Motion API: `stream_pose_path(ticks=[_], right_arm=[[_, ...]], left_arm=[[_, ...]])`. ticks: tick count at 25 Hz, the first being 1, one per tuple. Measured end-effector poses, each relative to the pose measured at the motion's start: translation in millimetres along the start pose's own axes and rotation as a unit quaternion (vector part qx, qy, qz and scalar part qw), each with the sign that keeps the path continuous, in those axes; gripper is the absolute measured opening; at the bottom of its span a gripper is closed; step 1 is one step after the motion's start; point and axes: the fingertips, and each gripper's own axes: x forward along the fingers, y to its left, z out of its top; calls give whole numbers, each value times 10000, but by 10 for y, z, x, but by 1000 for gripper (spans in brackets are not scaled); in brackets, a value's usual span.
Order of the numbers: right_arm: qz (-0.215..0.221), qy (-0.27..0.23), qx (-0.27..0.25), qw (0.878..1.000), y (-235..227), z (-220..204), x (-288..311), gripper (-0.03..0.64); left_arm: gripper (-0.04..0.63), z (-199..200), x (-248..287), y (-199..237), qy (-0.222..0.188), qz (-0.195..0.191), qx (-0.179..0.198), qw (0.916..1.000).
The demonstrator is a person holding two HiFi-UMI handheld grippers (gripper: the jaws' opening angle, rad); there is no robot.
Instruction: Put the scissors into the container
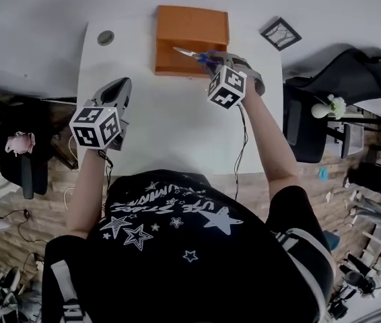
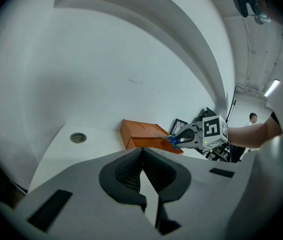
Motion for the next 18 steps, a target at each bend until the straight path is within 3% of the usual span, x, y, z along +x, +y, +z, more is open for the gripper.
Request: stream_pose_path(ticks=[5,18], right_arm=[[480,14,-237,9986,78,68,256,97],[1079,447,-812,9898,167,12,792,97]], left_arm=[[18,-12,64,91,92,95,8,9999],[18,-190,152,370,237,348,-270,9988]])
